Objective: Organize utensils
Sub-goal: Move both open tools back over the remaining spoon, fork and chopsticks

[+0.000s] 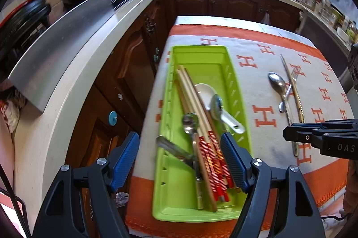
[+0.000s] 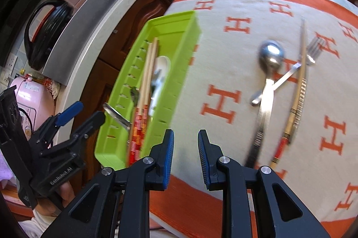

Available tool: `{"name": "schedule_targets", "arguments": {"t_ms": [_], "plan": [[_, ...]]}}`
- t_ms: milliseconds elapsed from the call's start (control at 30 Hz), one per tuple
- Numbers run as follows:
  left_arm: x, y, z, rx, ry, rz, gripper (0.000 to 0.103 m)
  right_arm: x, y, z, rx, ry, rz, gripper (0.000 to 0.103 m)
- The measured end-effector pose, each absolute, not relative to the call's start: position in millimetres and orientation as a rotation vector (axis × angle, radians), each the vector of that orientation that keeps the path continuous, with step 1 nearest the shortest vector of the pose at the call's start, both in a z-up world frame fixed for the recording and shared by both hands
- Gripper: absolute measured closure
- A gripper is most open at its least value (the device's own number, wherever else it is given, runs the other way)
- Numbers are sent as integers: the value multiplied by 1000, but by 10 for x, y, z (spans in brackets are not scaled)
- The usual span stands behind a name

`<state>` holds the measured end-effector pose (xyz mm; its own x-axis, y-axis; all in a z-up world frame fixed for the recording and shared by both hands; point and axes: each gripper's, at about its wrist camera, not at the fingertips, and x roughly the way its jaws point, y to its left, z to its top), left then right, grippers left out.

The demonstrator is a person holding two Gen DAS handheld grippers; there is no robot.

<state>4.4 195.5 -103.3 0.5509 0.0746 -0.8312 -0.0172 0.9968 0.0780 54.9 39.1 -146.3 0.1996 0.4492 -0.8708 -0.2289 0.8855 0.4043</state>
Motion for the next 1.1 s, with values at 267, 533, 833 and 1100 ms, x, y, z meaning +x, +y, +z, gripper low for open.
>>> {"name": "schedule_targets", "arguments": {"t_ms": [267, 533, 833, 1100], "plan": [[134, 1473, -982, 95, 1017, -48, 28, 472, -268, -1544, 295, 1278, 408, 81], [361, 984, -1040, 121, 1062, -118, 28, 436, -784, -1601, 377, 1246, 373, 79], [889, 739, -1309, -98, 1177, -234, 28, 487, -1237, -1701, 439, 1229, 357, 78], [1254, 526, -1598, -203, 1212, -263, 30, 605, -1416, -1853, 489, 1235, 364, 78]]}}
